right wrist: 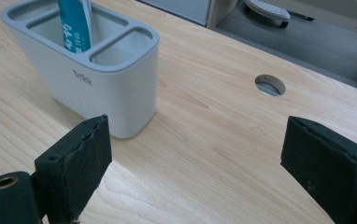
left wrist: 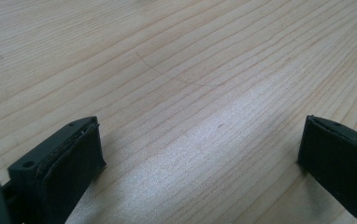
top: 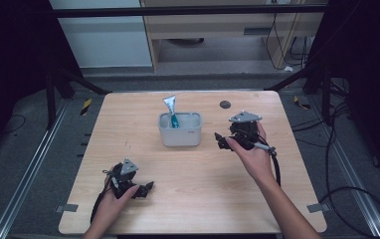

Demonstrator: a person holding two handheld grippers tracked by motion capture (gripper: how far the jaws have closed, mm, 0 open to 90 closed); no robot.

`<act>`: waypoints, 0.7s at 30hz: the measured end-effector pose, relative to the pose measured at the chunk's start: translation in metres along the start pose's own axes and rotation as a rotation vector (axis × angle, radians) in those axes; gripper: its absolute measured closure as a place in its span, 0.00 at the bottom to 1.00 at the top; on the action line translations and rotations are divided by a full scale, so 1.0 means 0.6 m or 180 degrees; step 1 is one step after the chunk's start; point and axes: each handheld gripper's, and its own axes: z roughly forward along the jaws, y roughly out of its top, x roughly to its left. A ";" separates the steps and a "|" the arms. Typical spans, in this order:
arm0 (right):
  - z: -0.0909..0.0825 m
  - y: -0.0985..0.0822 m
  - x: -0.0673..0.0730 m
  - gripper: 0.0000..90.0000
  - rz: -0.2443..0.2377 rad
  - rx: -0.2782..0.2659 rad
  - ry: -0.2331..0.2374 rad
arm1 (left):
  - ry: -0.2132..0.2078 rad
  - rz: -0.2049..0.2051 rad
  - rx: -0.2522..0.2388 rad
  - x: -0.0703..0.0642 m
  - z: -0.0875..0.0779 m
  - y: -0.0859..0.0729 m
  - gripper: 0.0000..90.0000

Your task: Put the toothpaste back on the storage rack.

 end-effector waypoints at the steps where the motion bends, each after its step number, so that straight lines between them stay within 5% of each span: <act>1: 0.000 -0.003 -0.002 0.10 -0.0009 0.0010 0.0001 | 0.0001 0.0000 0.0000 0.000 0.000 0.000 0.00; 21: -0.002 -0.078 -0.031 0.18 0.0029 0.0288 -0.0028 | 0.0000 0.0000 0.0001 0.000 0.000 0.000 0.00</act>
